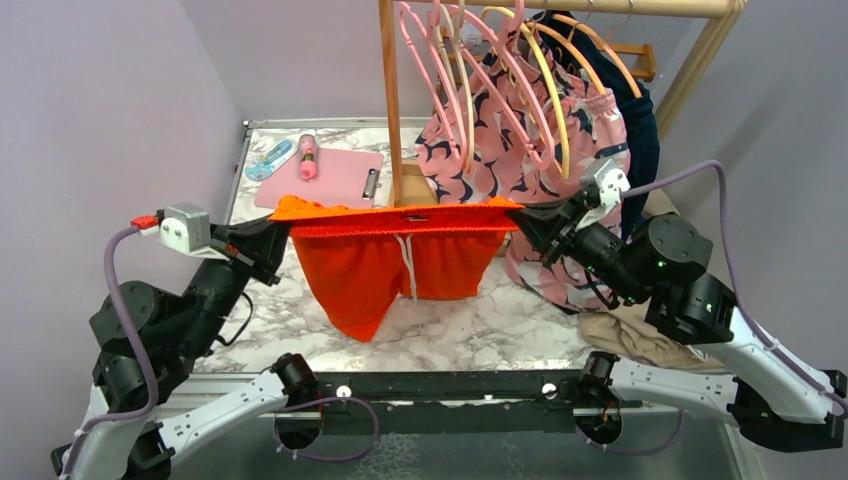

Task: Place the shorts on the hanger
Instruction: Adjust the shorts at the center of the board, then pick up the hanger from the clothesline.

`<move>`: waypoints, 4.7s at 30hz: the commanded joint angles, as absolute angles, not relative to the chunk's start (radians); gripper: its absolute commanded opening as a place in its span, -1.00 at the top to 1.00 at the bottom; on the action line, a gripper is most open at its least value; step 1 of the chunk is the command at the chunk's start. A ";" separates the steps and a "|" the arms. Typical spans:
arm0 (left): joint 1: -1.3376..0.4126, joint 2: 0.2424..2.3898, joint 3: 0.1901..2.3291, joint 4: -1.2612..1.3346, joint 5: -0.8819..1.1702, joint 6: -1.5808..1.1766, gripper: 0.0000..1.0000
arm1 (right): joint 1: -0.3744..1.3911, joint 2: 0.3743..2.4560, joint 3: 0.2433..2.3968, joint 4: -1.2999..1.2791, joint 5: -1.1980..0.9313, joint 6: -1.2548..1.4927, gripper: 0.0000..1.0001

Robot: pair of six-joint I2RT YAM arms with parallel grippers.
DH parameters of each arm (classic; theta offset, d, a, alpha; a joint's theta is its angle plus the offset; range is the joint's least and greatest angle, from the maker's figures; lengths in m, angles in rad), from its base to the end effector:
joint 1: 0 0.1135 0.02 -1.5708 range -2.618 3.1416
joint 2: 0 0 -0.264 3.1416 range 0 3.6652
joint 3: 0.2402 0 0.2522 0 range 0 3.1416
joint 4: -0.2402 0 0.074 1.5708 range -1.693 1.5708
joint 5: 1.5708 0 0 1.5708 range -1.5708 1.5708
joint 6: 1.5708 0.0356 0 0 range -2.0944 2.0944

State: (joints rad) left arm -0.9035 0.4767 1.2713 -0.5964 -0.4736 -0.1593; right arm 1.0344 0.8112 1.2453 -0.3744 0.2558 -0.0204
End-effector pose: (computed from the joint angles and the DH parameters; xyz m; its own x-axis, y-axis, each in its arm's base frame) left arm 0.0238 -0.0040 0.4723 0.0533 -0.2958 -0.9538 0.4363 0.8660 -0.2442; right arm 0.0811 0.1187 0.4689 0.0448 0.0368 -0.9983 -0.7017 0.7124 -0.0053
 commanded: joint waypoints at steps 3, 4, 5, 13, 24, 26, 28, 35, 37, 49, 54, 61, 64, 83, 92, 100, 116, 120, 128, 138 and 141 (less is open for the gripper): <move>-0.896 0.428 1.100 -0.579 -0.548 -0.213 1.00 | 1.026 0.803 1.077 -0.360 0.328 0.011 0.99; -0.896 0.426 1.063 -0.579 -0.547 -0.234 1.00 | 1.026 0.799 1.035 -0.347 0.325 0.037 0.99; -0.897 0.426 1.030 -0.579 -0.545 -0.256 1.00 | 1.025 0.797 0.991 -0.331 0.316 0.057 0.98; -0.897 0.480 0.824 -0.579 -0.618 -0.421 1.00 | 1.026 0.852 0.777 -0.259 0.329 0.244 0.99; -0.895 0.678 0.614 -0.452 -0.583 -0.536 1.00 | 1.026 1.038 0.645 -0.137 0.401 0.416 0.98; -0.892 0.726 0.629 -0.445 -0.579 -0.550 1.00 | 1.025 1.079 0.655 -0.140 0.423 0.433 0.99; -0.885 0.779 0.668 -0.448 -0.594 -0.545 1.00 | 1.026 1.111 0.690 -0.167 0.471 0.445 0.99; -0.656 0.975 0.723 -0.467 -0.423 -0.544 1.00 | 0.986 1.261 0.769 -0.266 0.557 0.506 0.99; -0.610 0.987 0.684 -0.459 -0.372 -0.572 1.00 | 0.968 1.287 0.752 -0.273 0.537 0.536 0.99; -0.538 1.147 0.665 -0.449 -0.245 -0.610 1.00 | 0.891 1.407 0.756 -0.267 0.378 0.537 0.99; -0.538 1.168 0.643 -0.435 -0.221 -0.620 1.00 | 0.891 1.413 0.743 -0.266 0.346 0.531 0.99; -0.538 1.059 0.644 -0.431 -0.218 -0.592 0.76 | 0.891 1.343 0.729 -0.269 0.284 0.491 0.86; -0.538 1.036 0.639 -0.444 -0.221 -0.580 0.63 | 0.891 1.343 0.736 -0.282 0.271 0.478 0.70; -0.538 1.024 0.631 -0.448 -0.260 -0.585 0.05 | 0.891 1.217 0.722 -0.327 0.233 0.474 0.27; -0.538 1.014 0.631 -0.444 -0.273 -0.573 0.09 | 0.891 1.187 0.737 -0.330 0.233 0.469 0.23; -0.538 1.012 0.618 -0.434 -0.273 -0.579 0.14 | 0.891 1.144 0.717 -0.319 0.263 0.471 0.37; -0.538 0.857 0.690 -0.440 -0.276 -0.517 -0.98 | 0.891 0.998 0.815 -0.351 0.189 0.231 0.24; -0.538 0.758 0.698 -0.404 -0.318 -0.424 -0.98 | 0.890 0.881 0.882 -0.388 0.066 0.086 0.08; -0.539 0.634 0.599 -0.216 -0.276 -0.319 -0.98 | 0.891 0.797 1.146 -0.484 -0.109 -0.011 -0.11; -0.540 0.564 0.570 -0.236 -0.365 -0.334 -0.92 | 0.891 1.065 1.548 -0.317 0.278 -0.095 -0.09; -0.540 0.551 0.577 -0.265 -0.429 -0.346 -0.89 | 0.891 1.154 1.668 -0.324 0.414 -0.080 -0.04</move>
State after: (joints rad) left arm -0.5426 0.5735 0.5571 -0.2516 -0.3241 -0.3416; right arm 0.8902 1.0565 1.5517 -0.3599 0.1715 -0.0574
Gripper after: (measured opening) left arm 0.950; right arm 0.531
